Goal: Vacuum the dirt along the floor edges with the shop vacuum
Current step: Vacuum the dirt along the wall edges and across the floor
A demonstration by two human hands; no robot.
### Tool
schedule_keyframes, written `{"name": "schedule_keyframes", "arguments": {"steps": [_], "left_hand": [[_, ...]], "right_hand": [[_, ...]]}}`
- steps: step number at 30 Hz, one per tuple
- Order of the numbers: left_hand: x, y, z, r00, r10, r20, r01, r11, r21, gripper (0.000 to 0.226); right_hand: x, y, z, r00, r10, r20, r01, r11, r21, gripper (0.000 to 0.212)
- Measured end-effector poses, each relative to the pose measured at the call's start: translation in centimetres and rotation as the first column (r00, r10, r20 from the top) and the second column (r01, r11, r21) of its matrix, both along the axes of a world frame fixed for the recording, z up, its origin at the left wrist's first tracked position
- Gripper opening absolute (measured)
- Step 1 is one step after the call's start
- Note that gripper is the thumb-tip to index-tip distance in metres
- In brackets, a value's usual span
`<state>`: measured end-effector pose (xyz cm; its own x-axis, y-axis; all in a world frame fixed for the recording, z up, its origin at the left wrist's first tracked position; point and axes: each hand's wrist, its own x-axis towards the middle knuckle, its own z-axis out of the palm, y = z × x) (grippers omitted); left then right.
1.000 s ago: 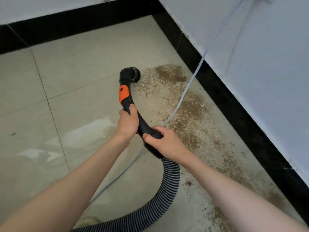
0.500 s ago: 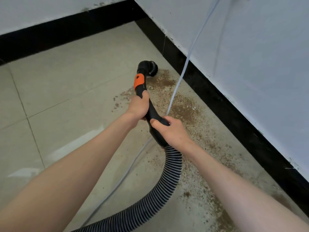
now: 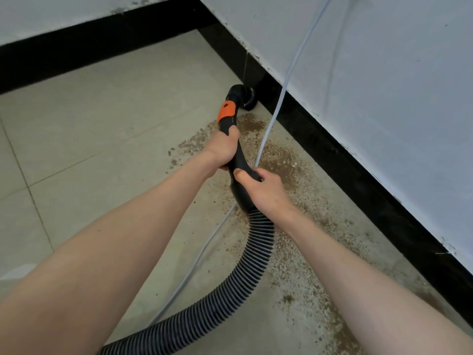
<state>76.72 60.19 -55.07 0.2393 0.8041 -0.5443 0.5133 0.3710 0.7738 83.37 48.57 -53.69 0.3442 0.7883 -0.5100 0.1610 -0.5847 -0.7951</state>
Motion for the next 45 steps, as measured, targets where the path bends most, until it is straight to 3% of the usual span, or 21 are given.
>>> {"name": "schedule_keyframes", "arguments": {"steps": [13, 20, 23, 29, 36, 43, 45], "left_hand": [[-11.4, -8.1, 0.4, 0.924, 0.381, -0.029, -0.381, 0.924, 0.002, 0.049], [-11.8, -12.8, 0.7, 0.905, 0.425, -0.025, -0.425, 0.905, -0.012, 0.047], [-11.0, -13.7, 0.5, 0.911, 0.413, -0.021, -0.413, 0.911, -0.016, 0.048], [-8.3, -11.2, 0.6, 0.941, 0.337, 0.019, -0.335, 0.941, -0.051, 0.048], [-4.6, -6.4, -0.3, 0.959, 0.272, 0.083, -0.264, 0.96, -0.094, 0.055], [-0.8, -3.7, -1.3, 0.989, 0.106, 0.103, -0.096, 0.991, -0.096, 0.058], [0.1, -3.1, -1.5, 0.994, 0.047, 0.097, -0.039, 0.995, -0.092, 0.057]], "right_hand": [[-6.4, -4.5, 0.0, 0.922, 0.385, -0.039, -0.385, 0.923, -0.006, 0.028], [-6.2, -8.2, 0.1, 0.904, 0.411, -0.119, -0.414, 0.91, 0.0, 0.007], [-5.3, -9.2, 0.5, 0.908, 0.4, -0.127, -0.403, 0.915, -0.004, 0.006], [-3.4, -8.0, 1.3, 0.941, 0.326, -0.086, -0.327, 0.945, 0.005, 0.024], [-1.6, -5.2, 1.3, 0.978, 0.205, -0.051, -0.204, 0.979, 0.008, 0.018], [0.0, -4.2, 0.4, 0.999, -0.008, -0.038, 0.008, 1.0, -0.001, 0.038], [0.3, -3.9, 0.3, 0.999, -0.037, 0.0, 0.037, 0.999, -0.006, 0.034]]}}
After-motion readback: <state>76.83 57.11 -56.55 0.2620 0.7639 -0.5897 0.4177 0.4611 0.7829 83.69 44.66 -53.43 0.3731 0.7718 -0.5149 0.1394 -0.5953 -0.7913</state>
